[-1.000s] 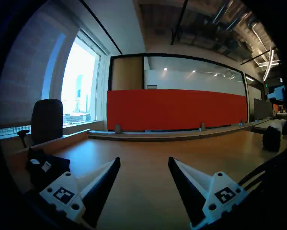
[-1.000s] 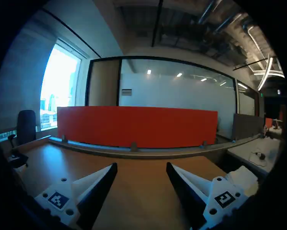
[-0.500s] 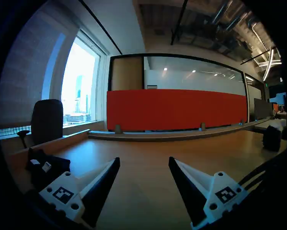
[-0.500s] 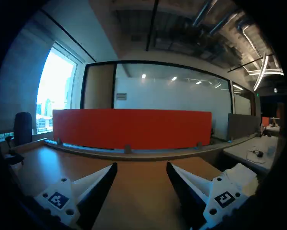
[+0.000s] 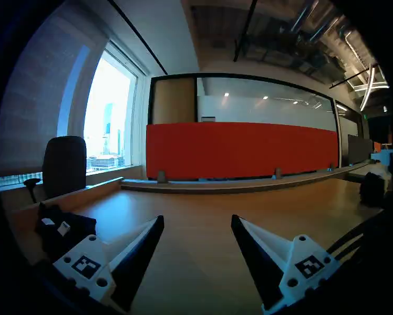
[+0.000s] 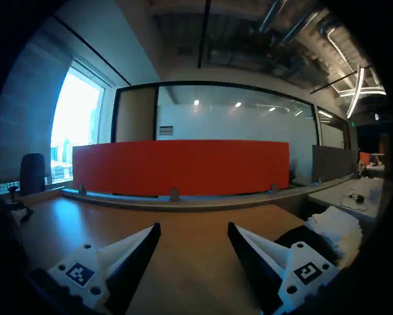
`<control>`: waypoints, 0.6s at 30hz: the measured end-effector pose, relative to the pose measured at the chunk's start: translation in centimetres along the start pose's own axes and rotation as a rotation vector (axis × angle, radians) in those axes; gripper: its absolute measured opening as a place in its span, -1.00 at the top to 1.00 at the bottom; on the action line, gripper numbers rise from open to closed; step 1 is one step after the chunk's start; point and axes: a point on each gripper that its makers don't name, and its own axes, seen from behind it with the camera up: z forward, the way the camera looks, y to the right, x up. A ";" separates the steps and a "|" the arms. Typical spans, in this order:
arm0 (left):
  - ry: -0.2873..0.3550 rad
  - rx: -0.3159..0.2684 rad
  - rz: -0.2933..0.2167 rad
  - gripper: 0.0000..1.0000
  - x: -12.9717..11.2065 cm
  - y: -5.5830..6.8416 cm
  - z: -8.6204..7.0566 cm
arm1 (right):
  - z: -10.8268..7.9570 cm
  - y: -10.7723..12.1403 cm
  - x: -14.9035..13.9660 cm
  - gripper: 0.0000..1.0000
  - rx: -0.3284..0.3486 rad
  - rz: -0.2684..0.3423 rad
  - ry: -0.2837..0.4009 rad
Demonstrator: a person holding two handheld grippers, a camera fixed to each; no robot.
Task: Fold towel
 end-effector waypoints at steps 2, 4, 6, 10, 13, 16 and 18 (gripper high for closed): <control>0.000 0.000 0.000 -0.93 0.0 0.0 0.0 | 0.0 0.0 -0.7 -0.98 0.001 0.000 0.000; 0.000 0.000 0.000 -0.93 0.0 0.0 0.0 | 0.0 0.0 -1.5 -0.97 0.003 0.001 0.000; 0.000 0.000 0.000 -0.93 0.0 0.0 0.0 | 0.0 0.0 -2.3 -0.98 0.008 0.004 0.000; 0.000 0.000 0.000 -0.93 0.0 0.0 0.0 | 0.2 0.1 -3.4 -0.97 0.017 0.009 -0.004; 0.000 0.000 0.000 -0.93 0.0 0.0 0.0 | 0.3 0.1 -3.9 -0.97 0.024 0.012 -0.002; 0.000 0.000 0.000 -0.93 0.0 0.0 0.0 | 0.4 0.0 -4.4 -0.97 0.032 0.010 0.000; 0.000 0.000 0.000 -0.93 0.0 0.0 0.0 | 0.4 0.0 -4.7 -0.98 0.035 0.009 0.001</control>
